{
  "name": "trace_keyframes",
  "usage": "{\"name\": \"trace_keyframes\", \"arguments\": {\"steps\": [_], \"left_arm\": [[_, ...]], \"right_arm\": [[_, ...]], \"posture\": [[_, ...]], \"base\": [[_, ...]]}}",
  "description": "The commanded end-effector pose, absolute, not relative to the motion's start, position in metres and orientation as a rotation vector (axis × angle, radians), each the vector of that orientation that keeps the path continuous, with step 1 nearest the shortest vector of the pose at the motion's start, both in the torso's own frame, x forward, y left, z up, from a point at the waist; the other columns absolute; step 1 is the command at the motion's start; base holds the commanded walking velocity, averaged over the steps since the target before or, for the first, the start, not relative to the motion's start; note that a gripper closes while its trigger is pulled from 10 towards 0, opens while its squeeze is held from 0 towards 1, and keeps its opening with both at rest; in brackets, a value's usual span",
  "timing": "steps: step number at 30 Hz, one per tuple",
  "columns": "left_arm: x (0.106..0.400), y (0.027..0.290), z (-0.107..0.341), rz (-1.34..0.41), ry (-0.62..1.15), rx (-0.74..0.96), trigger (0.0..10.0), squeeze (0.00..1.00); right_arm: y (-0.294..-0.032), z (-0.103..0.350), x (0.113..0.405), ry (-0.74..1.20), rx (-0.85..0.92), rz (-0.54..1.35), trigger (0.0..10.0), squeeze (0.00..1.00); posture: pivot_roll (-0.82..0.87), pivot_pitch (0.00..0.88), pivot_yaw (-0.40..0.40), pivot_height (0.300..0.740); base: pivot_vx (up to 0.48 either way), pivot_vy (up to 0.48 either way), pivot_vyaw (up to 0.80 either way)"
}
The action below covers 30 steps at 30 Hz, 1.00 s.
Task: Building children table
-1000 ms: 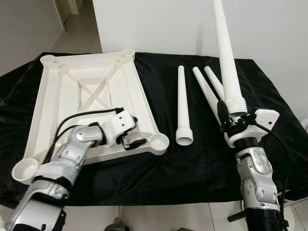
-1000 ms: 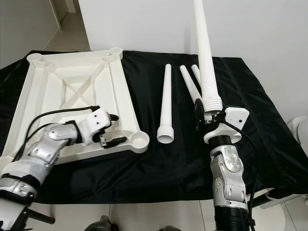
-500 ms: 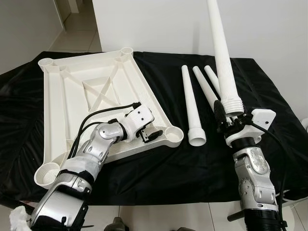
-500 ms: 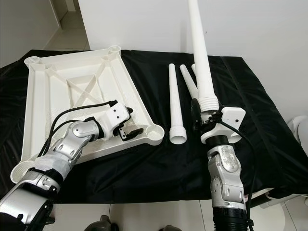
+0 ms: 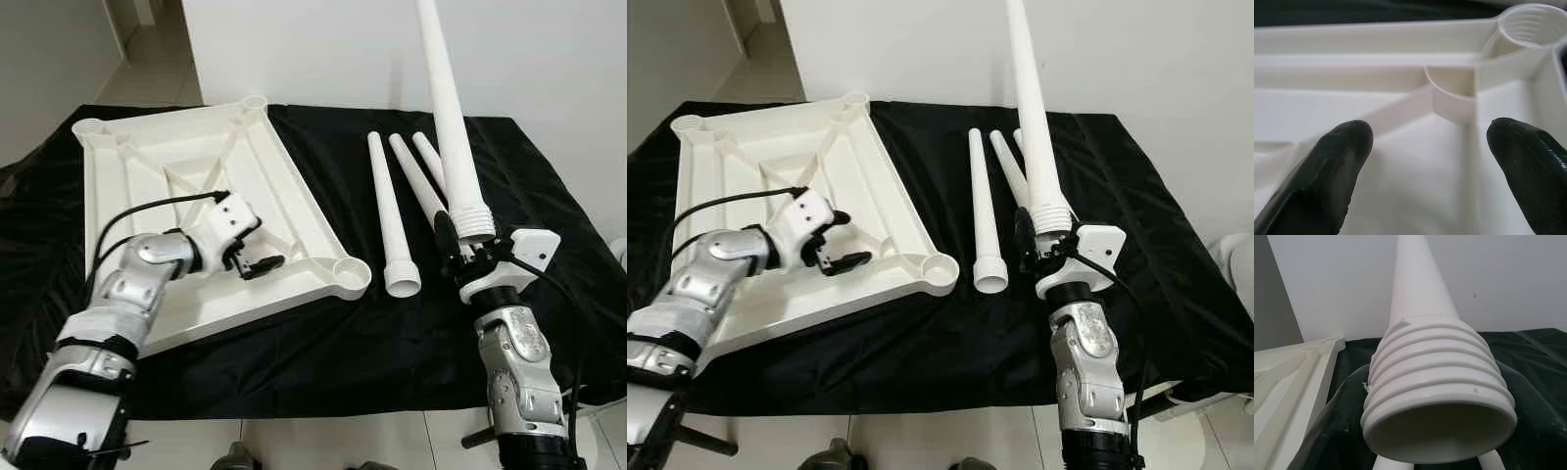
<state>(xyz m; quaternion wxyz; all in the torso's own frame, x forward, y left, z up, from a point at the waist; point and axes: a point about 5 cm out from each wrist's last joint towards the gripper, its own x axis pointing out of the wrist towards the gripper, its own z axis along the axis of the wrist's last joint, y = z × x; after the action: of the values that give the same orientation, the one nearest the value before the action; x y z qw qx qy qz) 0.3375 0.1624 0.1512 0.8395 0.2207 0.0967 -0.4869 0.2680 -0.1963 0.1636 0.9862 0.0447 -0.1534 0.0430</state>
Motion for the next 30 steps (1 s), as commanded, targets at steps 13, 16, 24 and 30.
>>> {"name": "trace_keyframes", "arguments": {"steps": [13,16,24,30], "left_arm": [[0.33,0.173,0.147,-0.987,0.287,0.415,10.0,0.0],[0.328,0.165,0.14,-0.965,0.317,0.416,10.0,0.0],[0.323,0.14,0.12,-0.932,0.38,0.449,10.0,0.0],[0.324,0.138,0.118,-0.917,0.392,0.482,3.9,0.0]], "right_arm": [[-0.198,0.17,0.272,-0.322,0.075,0.1,10.0,0.0],[-0.199,0.172,0.273,-0.324,0.071,0.099,10.0,0.0],[-0.203,0.175,0.275,-0.335,0.066,0.09,10.0,0.0],[-0.204,0.176,0.276,-0.339,0.064,0.085,10.0,0.0]], "posture": [[0.02,0.0,-0.019,0.74],[0.02,0.0,-0.018,0.74],[0.01,0.0,-0.013,0.74],[0.01,0.0,-0.013,0.74]], "base": [[0.0,0.0,0.0],[0.0,0.0,0.0],[0.0,0.0,0.0],[0.0,0.0,0.0]]}}
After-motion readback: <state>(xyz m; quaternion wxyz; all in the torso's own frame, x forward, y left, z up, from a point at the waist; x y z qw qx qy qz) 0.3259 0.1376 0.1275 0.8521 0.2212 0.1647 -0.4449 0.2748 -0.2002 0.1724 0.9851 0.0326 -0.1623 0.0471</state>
